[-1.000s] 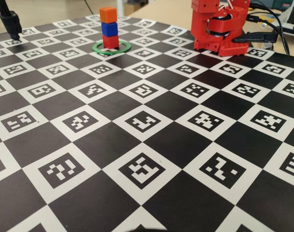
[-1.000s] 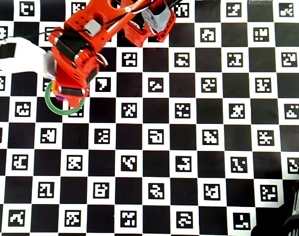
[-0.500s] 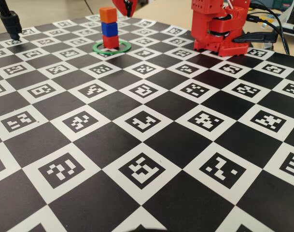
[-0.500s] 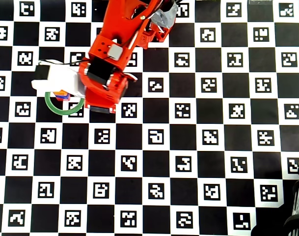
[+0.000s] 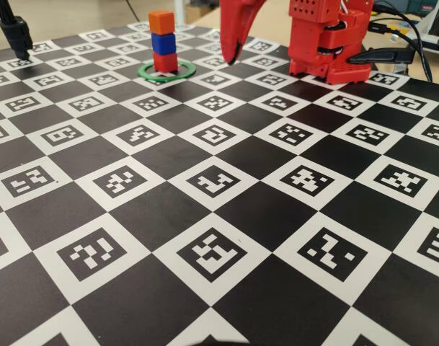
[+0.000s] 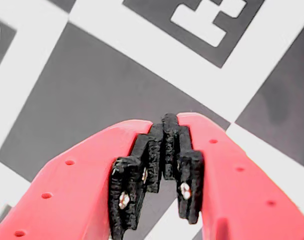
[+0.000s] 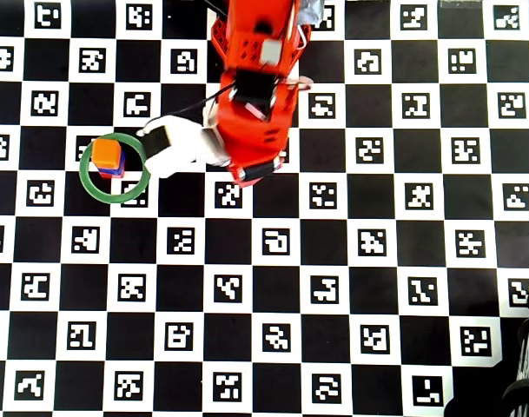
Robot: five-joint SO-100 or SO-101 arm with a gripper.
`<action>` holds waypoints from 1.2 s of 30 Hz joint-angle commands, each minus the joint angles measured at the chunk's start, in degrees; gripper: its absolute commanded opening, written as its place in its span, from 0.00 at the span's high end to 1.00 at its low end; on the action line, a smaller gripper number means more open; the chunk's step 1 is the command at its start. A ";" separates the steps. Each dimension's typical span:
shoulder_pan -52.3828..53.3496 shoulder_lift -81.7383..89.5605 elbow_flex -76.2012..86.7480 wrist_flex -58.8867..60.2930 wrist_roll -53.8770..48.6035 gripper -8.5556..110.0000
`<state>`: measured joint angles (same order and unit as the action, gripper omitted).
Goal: Grab the red cube then put it in the green circle then put the blue cube on top and finally the orange cube on top
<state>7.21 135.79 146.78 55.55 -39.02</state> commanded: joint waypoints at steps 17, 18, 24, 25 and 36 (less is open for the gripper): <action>-1.32 22.15 22.68 -20.04 -41.75 0.98; -1.32 23.03 23.82 -20.83 -42.89 0.98; -1.49 31.99 30.59 -21.62 -46.32 0.98; -1.41 33.66 31.64 -21.27 -46.58 0.98; -1.23 46.58 35.33 -1.76 -47.02 0.98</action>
<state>6.24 179.38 179.30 49.48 -85.61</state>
